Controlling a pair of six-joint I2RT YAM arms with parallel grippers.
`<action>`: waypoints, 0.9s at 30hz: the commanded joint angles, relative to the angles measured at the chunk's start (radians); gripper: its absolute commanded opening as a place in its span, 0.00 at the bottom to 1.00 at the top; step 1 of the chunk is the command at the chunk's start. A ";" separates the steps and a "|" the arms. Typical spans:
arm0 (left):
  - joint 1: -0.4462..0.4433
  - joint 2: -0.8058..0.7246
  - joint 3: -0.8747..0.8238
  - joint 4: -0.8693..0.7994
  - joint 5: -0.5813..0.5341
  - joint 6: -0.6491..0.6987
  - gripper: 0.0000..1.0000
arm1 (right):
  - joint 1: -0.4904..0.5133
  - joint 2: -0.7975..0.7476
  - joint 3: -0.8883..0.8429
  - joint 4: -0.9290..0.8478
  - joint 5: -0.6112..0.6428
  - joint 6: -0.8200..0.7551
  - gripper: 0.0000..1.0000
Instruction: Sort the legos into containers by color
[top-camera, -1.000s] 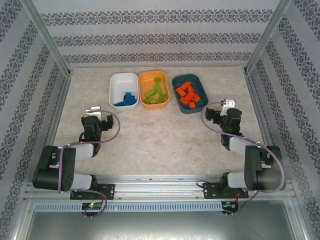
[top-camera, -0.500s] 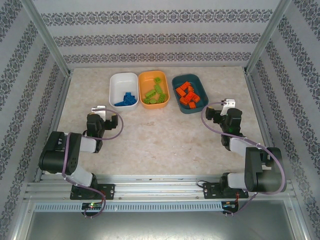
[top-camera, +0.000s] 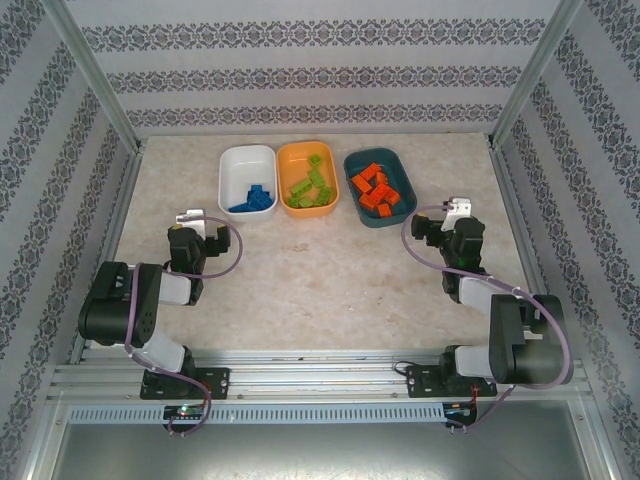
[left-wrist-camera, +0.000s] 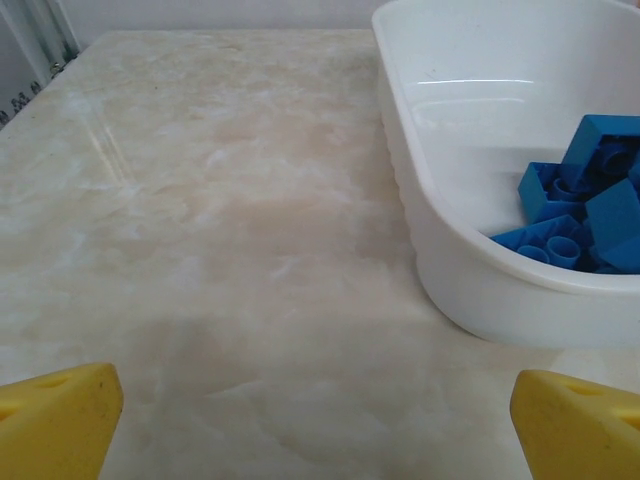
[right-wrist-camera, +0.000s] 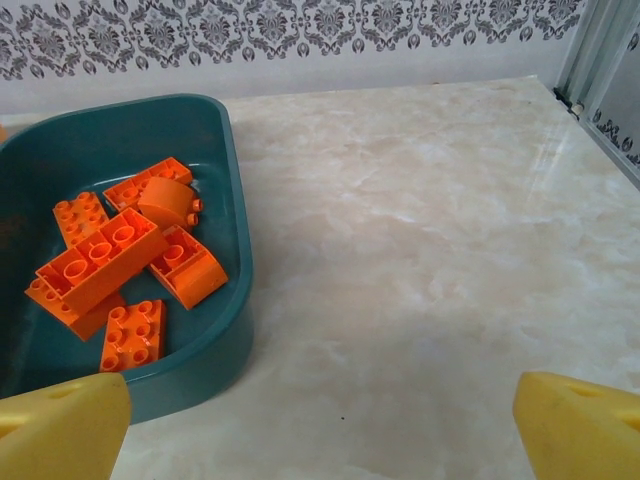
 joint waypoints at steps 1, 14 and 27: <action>0.011 0.008 0.003 0.053 -0.015 -0.018 1.00 | -0.008 -0.002 -0.032 0.102 -0.043 -0.005 0.98; 0.012 0.007 -0.004 0.064 -0.010 -0.017 1.00 | -0.003 0.053 -0.088 0.219 -0.034 -0.009 0.98; 0.011 0.009 0.008 0.045 0.005 -0.010 1.00 | 0.018 0.172 0.002 0.185 -0.012 -0.027 0.98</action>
